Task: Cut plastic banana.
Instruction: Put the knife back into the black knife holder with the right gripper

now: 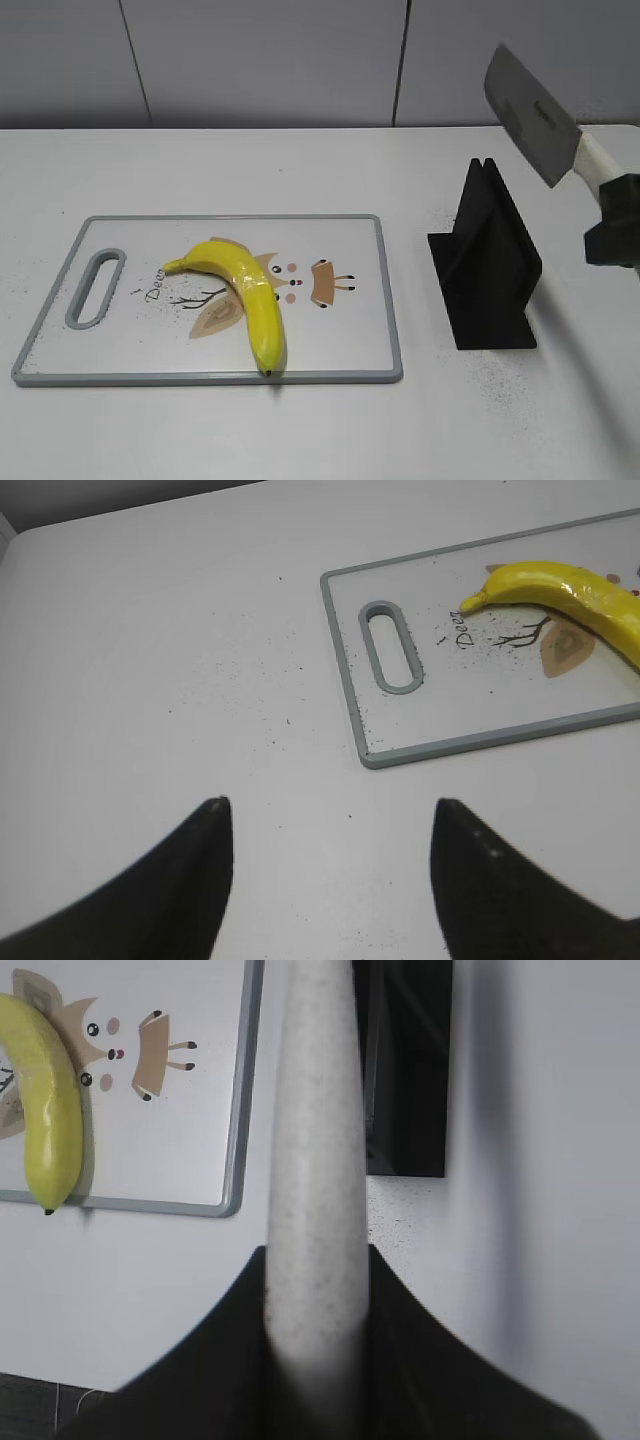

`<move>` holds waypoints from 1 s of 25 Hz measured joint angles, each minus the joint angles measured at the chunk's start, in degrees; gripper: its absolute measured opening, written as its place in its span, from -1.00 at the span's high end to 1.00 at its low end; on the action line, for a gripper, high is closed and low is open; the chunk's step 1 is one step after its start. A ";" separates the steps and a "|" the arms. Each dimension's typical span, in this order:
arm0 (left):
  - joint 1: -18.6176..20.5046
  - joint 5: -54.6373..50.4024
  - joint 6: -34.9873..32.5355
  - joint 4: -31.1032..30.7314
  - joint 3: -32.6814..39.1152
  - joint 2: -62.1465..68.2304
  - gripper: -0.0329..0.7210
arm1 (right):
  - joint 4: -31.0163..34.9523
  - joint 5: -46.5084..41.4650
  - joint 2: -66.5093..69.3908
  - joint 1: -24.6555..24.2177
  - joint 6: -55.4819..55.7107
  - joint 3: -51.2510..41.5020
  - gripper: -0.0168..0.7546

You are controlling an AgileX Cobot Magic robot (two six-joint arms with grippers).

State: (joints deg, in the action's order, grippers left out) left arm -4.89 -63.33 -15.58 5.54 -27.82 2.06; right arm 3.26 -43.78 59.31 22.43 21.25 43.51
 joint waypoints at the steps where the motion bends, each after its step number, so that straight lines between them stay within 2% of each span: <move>1: 0.00 0.00 0.00 0.00 0.00 0.00 -0.64 | 0.00 1.02 0.26 0.00 0.23 -0.72 0.54; 12: 0.00 0.00 0.00 0.00 0.00 0.00 -0.63 | -3.91 4.48 8.44 0.00 2.45 -1.81 0.54; 19: 0.00 0.00 0.00 0.00 0.00 0.00 -0.45 | -7.06 5.87 10.12 0.00 4.82 -1.81 0.54; 25: 0.00 0.00 0.00 0.00 0.00 0.00 -0.43 | -6.74 6.04 8.94 0.00 4.87 -1.81 0.54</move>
State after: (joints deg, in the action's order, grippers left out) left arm -4.89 -63.33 -15.58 5.54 -27.82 2.06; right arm -3.47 -37.74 68.25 22.43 26.12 41.69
